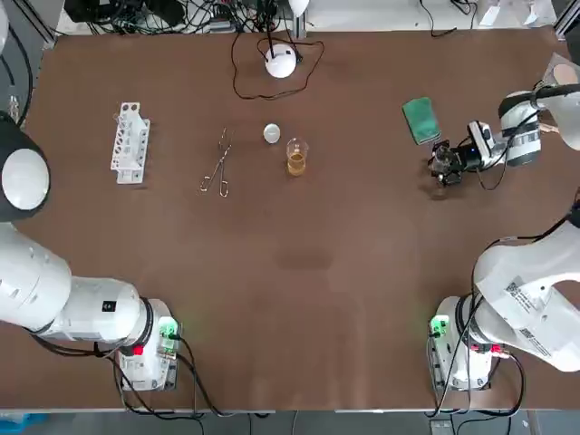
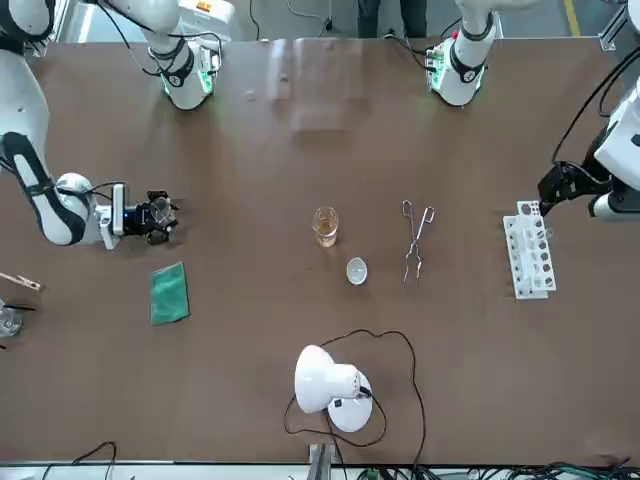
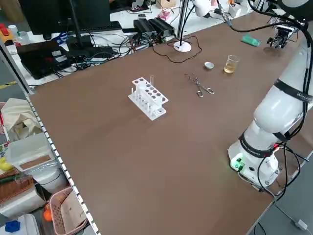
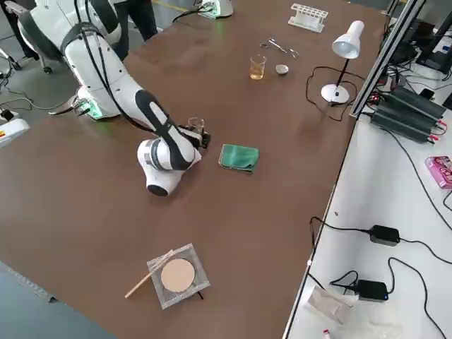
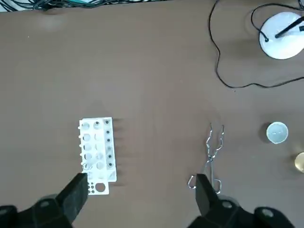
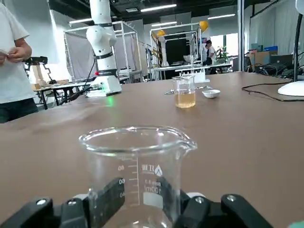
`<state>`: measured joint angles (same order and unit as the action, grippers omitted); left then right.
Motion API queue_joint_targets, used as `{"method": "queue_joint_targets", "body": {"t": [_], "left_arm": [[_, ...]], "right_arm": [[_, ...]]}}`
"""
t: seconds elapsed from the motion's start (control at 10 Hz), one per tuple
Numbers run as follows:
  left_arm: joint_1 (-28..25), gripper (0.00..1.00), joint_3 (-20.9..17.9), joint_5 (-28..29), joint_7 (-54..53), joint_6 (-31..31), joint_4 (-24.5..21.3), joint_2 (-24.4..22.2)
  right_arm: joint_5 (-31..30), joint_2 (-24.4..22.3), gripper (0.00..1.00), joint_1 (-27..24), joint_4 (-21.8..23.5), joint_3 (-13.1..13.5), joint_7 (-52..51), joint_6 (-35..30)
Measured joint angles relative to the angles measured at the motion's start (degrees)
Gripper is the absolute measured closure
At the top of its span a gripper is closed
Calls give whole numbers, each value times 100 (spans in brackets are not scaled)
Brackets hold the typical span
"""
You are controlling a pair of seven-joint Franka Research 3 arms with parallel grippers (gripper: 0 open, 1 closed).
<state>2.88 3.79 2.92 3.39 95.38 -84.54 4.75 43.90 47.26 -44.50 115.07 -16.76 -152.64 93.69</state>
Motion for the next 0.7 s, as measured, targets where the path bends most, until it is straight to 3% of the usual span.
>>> {"method": "queue_joint_targets", "body": {"t": [0.7], "left_arm": [[-26,0,-48,-397,9,-471,-16,72]], "right_arm": [[-130,187,59,25,-173,112,-254,7]]}}
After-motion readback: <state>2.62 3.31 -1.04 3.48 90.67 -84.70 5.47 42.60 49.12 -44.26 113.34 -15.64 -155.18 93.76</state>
